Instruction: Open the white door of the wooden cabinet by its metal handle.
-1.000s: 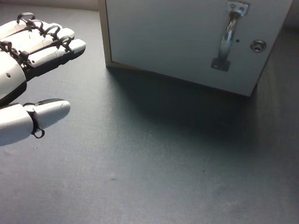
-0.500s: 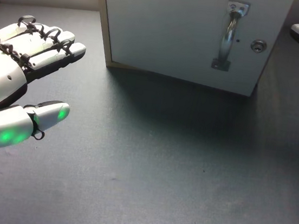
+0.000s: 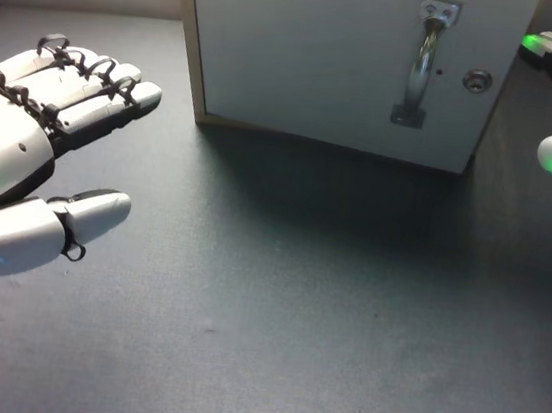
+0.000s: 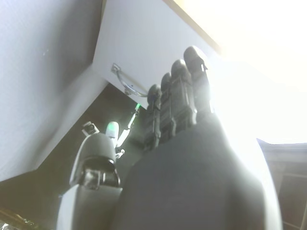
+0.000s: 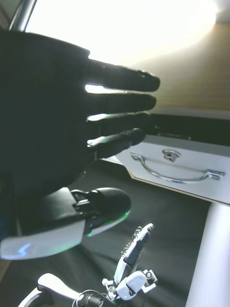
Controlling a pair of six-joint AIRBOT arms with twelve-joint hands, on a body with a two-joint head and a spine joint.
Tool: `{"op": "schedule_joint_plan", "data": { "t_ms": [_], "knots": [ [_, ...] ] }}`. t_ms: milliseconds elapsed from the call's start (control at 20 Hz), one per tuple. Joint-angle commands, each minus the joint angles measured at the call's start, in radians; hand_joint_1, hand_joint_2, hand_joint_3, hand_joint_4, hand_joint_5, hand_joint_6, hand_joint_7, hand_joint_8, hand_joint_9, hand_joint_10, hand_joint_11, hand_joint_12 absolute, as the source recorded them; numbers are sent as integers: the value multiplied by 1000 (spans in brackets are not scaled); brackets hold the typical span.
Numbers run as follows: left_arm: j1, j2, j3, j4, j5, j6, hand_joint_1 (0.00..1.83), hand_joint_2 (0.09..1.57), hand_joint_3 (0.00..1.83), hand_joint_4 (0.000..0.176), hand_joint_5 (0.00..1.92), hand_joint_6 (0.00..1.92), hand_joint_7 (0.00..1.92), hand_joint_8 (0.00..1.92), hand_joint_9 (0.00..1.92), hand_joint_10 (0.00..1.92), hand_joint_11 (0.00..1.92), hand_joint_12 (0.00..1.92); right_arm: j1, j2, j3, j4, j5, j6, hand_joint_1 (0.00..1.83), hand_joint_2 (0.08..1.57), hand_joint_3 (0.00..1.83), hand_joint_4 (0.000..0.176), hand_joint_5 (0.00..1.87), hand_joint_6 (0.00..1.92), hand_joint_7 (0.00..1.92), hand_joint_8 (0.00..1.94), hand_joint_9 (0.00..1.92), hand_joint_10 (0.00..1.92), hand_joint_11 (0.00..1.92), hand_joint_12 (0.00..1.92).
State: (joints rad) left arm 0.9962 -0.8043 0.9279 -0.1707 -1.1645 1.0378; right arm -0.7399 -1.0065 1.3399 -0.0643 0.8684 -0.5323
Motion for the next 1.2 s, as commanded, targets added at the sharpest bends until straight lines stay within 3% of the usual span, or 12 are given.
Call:
{"op": "schedule_joint_plan", "data": {
  "t_ms": [0,500,650,950,1150],
  "knots": [
    [-6,3,5,-3,-128,-5,0,1476,3,0,149,3,117,3,121,1,24,358,15,3,5,20,117,3,0,1427,1,0,0,0,0,0,0,0,0,0],
    [6,4,4,-5,-142,-23,0,1468,0,0,151,3,108,0,120,0,37,347,13,37,-65,-6,186,3,2,1446,8,0,0,0,0,0,0,0,0,0],
    [9,4,2,-6,-147,-25,3,1475,0,0,141,7,106,9,118,9,39,346,-8,68,-101,-7,235,3,204,1486,2,0,14,3,0,0,0,0,0,0],
    [14,4,-1,-10,-154,-29,75,1468,0,0,151,1,115,3,131,4,56,370,-48,117,-157,-6,303,3,310,1499,0,0,14,4,0,0,0,0,0,0],
    [19,5,-4,-10,-158,-32,80,1476,1,0,134,0,104,1,119,1,33,390,-66,148,-174,-4,318,3,25,1466,0,0,24,2,13,3,0,0,4,2]
  ]
}}
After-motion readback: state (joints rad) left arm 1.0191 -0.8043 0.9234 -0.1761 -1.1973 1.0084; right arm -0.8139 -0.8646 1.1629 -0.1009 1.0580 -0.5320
